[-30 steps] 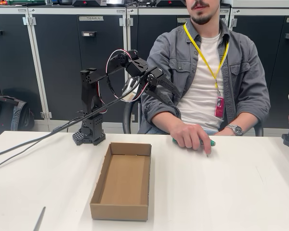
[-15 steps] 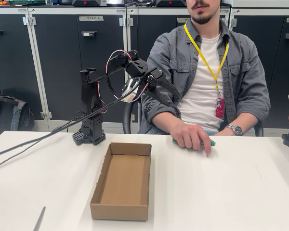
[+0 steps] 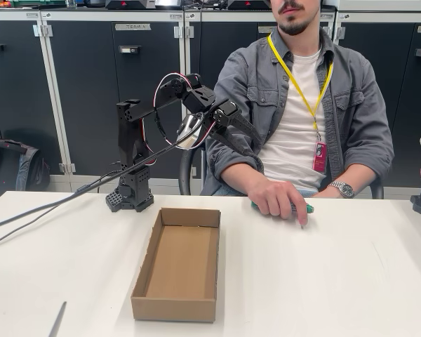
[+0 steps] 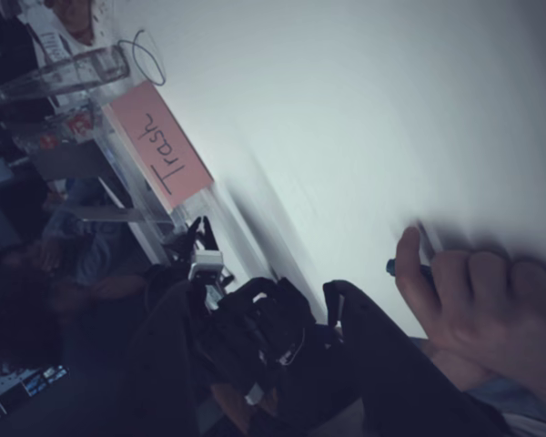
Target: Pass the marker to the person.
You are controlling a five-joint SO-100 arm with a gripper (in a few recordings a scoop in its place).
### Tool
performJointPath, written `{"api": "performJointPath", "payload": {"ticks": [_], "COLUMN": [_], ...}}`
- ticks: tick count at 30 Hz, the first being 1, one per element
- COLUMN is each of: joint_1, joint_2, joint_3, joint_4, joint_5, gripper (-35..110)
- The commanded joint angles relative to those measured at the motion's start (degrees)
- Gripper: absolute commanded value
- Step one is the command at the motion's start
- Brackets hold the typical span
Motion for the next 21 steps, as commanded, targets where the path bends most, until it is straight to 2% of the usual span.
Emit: {"api": "performJointPath", "payload": {"ticks": [1, 21], "joint_1": [0.4, 0.1], "joint_2": [3.4, 3.6], "joint_3": [-1.0, -1.1], "joint_4": [0.0, 1.5], "joint_5": [-0.9, -1.1], "gripper": [30, 29]}}
